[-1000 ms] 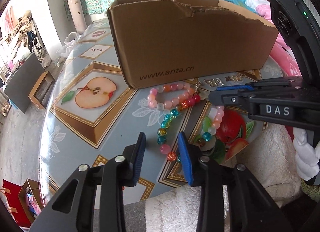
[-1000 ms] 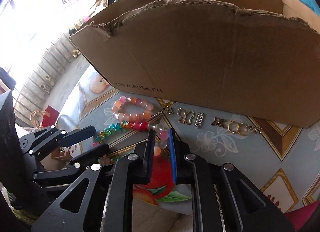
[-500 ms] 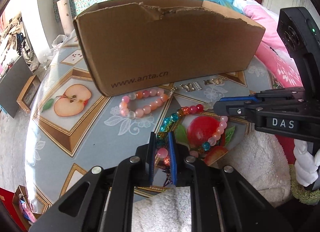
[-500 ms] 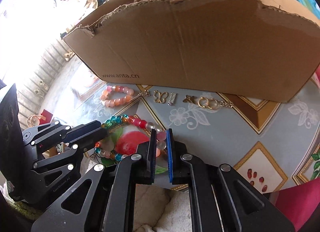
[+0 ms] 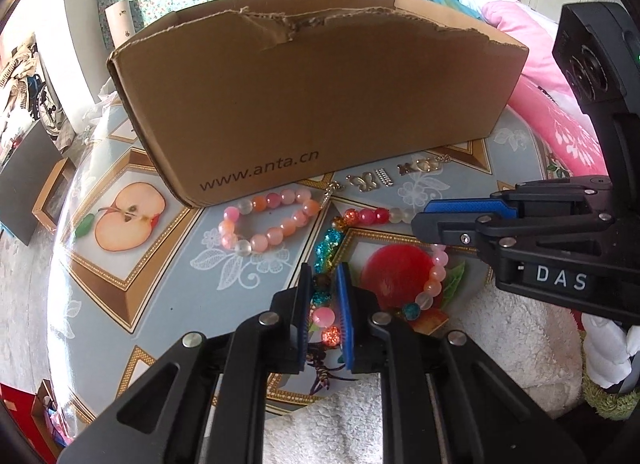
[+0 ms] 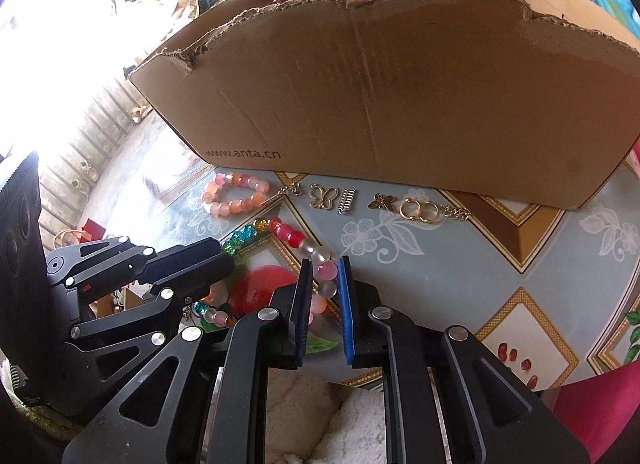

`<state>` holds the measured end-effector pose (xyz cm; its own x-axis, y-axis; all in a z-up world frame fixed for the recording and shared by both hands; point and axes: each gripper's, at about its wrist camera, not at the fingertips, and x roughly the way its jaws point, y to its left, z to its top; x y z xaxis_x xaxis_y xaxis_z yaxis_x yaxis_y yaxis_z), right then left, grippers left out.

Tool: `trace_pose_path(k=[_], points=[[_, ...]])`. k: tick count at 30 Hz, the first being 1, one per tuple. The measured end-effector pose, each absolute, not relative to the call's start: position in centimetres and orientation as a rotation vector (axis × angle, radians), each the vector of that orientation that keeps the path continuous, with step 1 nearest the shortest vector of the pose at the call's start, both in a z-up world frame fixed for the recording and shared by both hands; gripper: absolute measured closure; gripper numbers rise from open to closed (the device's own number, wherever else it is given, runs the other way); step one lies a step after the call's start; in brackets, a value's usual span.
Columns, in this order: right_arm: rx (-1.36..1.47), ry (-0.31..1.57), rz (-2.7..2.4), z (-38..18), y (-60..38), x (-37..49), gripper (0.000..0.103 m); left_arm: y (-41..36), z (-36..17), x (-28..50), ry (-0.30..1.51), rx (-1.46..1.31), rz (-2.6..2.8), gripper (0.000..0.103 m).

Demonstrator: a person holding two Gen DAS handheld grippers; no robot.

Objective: Organize jewelry
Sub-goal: 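Move the right gripper to the multicolour bead bracelet and grasp it, then lift the bead bracelet with the right gripper and release it into the box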

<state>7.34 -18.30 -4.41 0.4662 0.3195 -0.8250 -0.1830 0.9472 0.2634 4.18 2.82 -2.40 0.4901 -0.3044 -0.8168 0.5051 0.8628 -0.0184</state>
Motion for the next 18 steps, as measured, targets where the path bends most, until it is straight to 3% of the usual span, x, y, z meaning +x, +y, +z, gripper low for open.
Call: trace_pose_path(k=[18], points=[[0.148,0.976,0.287,-4.1,-18.1,6.6,0.095,2.8,-1.7,4.0,0.881,0.207,-0.480,0.094]])
